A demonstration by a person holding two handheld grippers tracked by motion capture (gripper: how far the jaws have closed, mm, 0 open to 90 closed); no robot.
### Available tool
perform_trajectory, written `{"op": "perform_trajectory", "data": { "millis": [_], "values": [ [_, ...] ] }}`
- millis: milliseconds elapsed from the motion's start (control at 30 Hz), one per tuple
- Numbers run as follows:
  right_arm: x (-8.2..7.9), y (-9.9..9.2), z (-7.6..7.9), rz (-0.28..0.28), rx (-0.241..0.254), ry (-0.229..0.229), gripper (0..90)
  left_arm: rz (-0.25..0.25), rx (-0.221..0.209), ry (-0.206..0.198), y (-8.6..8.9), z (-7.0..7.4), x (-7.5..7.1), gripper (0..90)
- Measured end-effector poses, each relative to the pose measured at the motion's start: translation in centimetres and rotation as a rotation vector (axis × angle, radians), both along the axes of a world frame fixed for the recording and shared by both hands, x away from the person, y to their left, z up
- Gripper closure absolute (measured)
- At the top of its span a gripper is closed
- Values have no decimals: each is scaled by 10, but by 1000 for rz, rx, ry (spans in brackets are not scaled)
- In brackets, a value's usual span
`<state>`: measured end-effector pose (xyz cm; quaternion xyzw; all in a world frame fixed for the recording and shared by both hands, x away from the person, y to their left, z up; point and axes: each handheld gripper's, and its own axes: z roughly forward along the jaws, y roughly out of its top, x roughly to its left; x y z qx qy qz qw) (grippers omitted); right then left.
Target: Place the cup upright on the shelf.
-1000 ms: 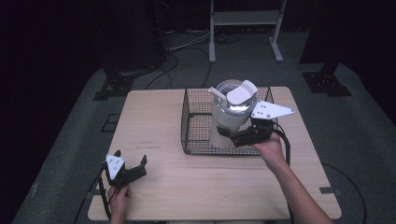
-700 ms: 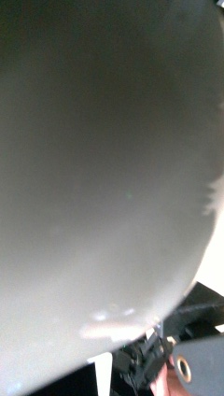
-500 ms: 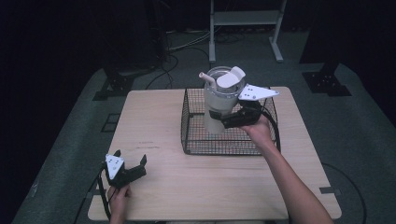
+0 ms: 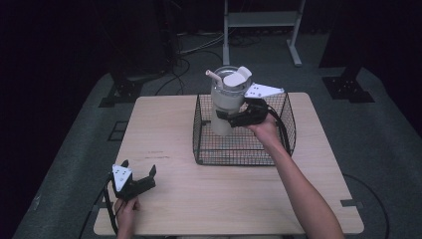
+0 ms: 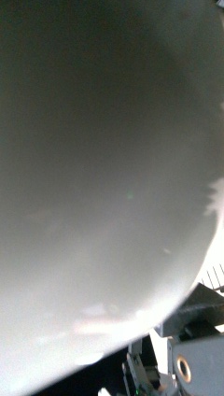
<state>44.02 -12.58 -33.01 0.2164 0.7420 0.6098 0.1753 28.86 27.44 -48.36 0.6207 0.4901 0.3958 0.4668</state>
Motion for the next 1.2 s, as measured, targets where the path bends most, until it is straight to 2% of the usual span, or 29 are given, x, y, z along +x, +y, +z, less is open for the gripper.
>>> {"op": "perform_trajectory", "data": {
  "millis": [367,500,933,1200],
  "values": [
    [22,5,-20,-7,-35,38,85,-1,-1,1,1,0,0,0],
    [29,9,-28,1,-33,54,85,-3,-1,0,1,0,0,0],
    [45,16,-53,-4,-60,97,85,-5,-1,-2,1,0,0,0],
    [54,19,-66,-6,-93,126,85,-5,-5,-5,1,0,0,0]
  ]
}}
